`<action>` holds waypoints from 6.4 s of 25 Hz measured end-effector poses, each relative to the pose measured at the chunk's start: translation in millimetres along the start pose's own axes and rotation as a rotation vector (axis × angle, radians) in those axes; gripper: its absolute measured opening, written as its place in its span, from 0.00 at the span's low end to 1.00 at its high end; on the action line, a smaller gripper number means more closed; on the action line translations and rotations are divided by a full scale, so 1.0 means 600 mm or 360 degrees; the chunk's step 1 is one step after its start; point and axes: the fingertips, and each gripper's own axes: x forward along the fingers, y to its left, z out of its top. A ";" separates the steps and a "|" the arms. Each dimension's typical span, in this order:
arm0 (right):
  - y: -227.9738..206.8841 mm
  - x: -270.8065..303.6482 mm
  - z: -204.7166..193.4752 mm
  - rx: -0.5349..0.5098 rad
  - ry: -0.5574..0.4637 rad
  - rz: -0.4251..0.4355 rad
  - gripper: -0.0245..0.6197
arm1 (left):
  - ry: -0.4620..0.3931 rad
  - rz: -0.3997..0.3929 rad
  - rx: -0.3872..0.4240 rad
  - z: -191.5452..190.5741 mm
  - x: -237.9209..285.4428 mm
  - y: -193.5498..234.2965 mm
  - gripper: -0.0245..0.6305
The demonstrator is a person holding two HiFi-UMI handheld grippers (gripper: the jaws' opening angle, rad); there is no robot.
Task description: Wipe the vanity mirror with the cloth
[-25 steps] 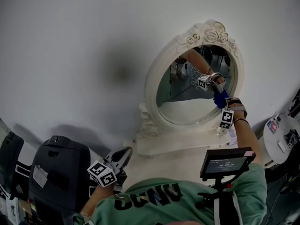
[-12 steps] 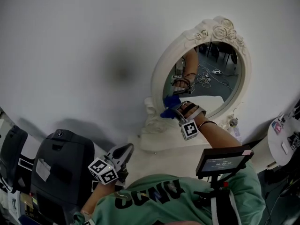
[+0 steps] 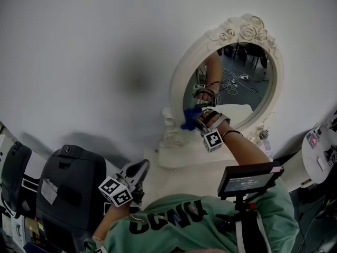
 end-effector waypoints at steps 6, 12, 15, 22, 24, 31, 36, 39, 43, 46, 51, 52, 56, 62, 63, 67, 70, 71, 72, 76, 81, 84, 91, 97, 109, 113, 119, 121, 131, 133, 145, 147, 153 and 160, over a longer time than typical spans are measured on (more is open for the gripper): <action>0.065 -0.073 -0.130 0.0039 0.0187 0.0084 0.15 | 0.0024 -0.0018 -0.0005 -0.007 0.011 0.002 0.05; 0.131 -0.156 -0.282 0.0056 0.0465 0.0184 0.15 | 0.0035 -0.0019 -0.0019 -0.007 0.018 0.003 0.05; 0.158 -0.197 -0.346 0.0054 0.0596 0.0250 0.15 | 0.0038 -0.0022 -0.0002 -0.006 0.018 0.003 0.05; 0.213 -0.258 -0.458 0.0165 0.0892 0.0357 0.15 | 0.0038 -0.0006 -0.0019 -0.009 0.016 0.008 0.05; 0.226 -0.274 -0.484 0.0228 0.0966 0.0374 0.15 | 0.0039 -0.0011 -0.0028 -0.010 0.016 0.007 0.05; 0.227 -0.274 -0.491 0.0304 0.1102 0.0421 0.15 | 0.0032 -0.0017 -0.0001 -0.006 0.015 0.004 0.05; 0.196 -0.234 -0.394 0.0299 0.0886 0.0364 0.15 | 0.0023 -0.0011 -0.0016 -0.004 0.012 0.005 0.05; 0.150 -0.164 -0.255 0.0278 0.0523 0.0281 0.15 | 0.0019 -0.0006 -0.0020 -0.004 0.012 0.006 0.05; 0.093 -0.078 -0.083 0.0205 0.0159 0.0183 0.15 | 0.0017 -0.0012 -0.0001 0.000 0.013 -0.002 0.05; 0.084 -0.025 -0.008 0.0169 0.0031 0.0185 0.15 | 0.0011 0.0006 -0.0002 0.003 0.007 -0.001 0.05; 0.079 0.016 0.017 0.0097 -0.0018 0.0197 0.15 | -0.0008 0.0056 0.0009 0.007 -0.010 0.008 0.05; 0.080 0.019 0.015 0.0087 -0.0026 0.0203 0.15 | -0.0012 0.0065 0.0004 0.007 -0.013 0.011 0.05; 0.079 0.024 0.009 0.0082 -0.0028 0.0200 0.15 | -0.0006 0.0050 -0.0009 0.003 -0.005 0.012 0.05; 0.144 -0.024 -0.074 0.0116 0.0116 0.0269 0.15 | 0.0011 0.0011 -0.0017 -0.002 0.006 0.003 0.05; 0.160 -0.038 -0.101 0.0132 0.0164 0.0286 0.15 | 0.0013 0.0014 -0.0018 -0.003 0.006 0.004 0.05; 0.229 -0.099 -0.226 0.0194 0.0409 0.0387 0.15 | 0.0031 0.0007 -0.0008 -0.005 0.010 0.005 0.05; 0.267 -0.140 -0.303 0.0235 0.0565 0.0463 0.15 | 0.0030 -0.0005 -0.0016 -0.005 0.014 0.002 0.05; 0.274 -0.154 -0.323 0.0241 0.0611 0.0483 0.15 | 0.0030 -0.0009 -0.0015 -0.005 0.016 0.001 0.05; 0.278 -0.167 -0.342 0.0244 0.0658 0.0503 0.15 | 0.0031 -0.0012 -0.0014 -0.004 0.016 0.000 0.05; 0.301 -0.214 -0.415 0.0318 0.0840 0.0591 0.15 | 0.0035 -0.0007 -0.0013 -0.005 0.016 0.001 0.05; 0.299 -0.220 -0.429 0.0438 0.0893 0.0601 0.15 | 0.0031 0.0001 -0.0014 -0.005 0.015 0.003 0.05; 0.303 -0.219 -0.430 0.0495 0.0967 0.0645 0.15 | 0.0026 -0.0012 -0.0005 -0.003 0.018 -0.001 0.05; 0.238 -0.151 -0.271 0.0583 0.0594 0.0567 0.15 | 0.0016 -0.0010 -0.0005 -0.001 0.013 -0.001 0.05; 0.159 -0.036 -0.043 0.0627 0.0082 0.0449 0.15 | 0.0009 -0.0003 -0.0002 0.001 0.011 -0.005 0.05; 0.150 0.014 0.012 0.0680 -0.0045 0.0459 0.15 | 0.0005 0.0040 0.0009 0.004 -0.003 0.002 0.05; 0.254 0.010 -0.067 0.0642 0.0250 0.0653 0.15 | 0.0018 -0.0001 0.0009 -0.001 0.012 -0.013 0.05; 0.365 -0.053 -0.207 0.0810 0.0628 0.0751 0.14 | 0.0051 0.0005 -0.0006 -0.007 0.014 -0.011 0.05; 0.373 -0.083 -0.260 0.0802 0.0731 0.0764 0.14 | 0.0048 0.0002 -0.0002 -0.006 0.017 -0.013 0.05; 0.336 -0.200 -0.411 0.0680 0.1064 0.0743 0.14 | 0.0018 0.0005 0.0010 0.003 0.005 -0.014 0.05; 0.325 -0.211 -0.423 0.0707 0.1132 0.0705 0.14 | 0.0012 0.0005 0.0007 0.005 0.001 -0.013 0.05; 0.185 -0.261 -0.312 0.1337 0.0824 0.0258 0.14 | -0.0024 -0.0098 -0.0022 -0.001 0.021 -0.021 0.05; 0.176 -0.271 -0.271 0.1473 0.0734 0.0211 0.14 | -0.0008 -0.0129 -0.0026 -0.004 0.030 -0.027 0.05; 0.124 -0.292 -0.138 0.1881 0.0384 0.0070 0.14 | 0.0009 -0.0206 -0.0036 -0.009 0.053 -0.042 0.05; 0.072 -0.330 -0.002 0.2560 -0.0107 -0.0042 0.14 | 0.0050 -0.0291 -0.0042 -0.021 0.072 -0.061 0.05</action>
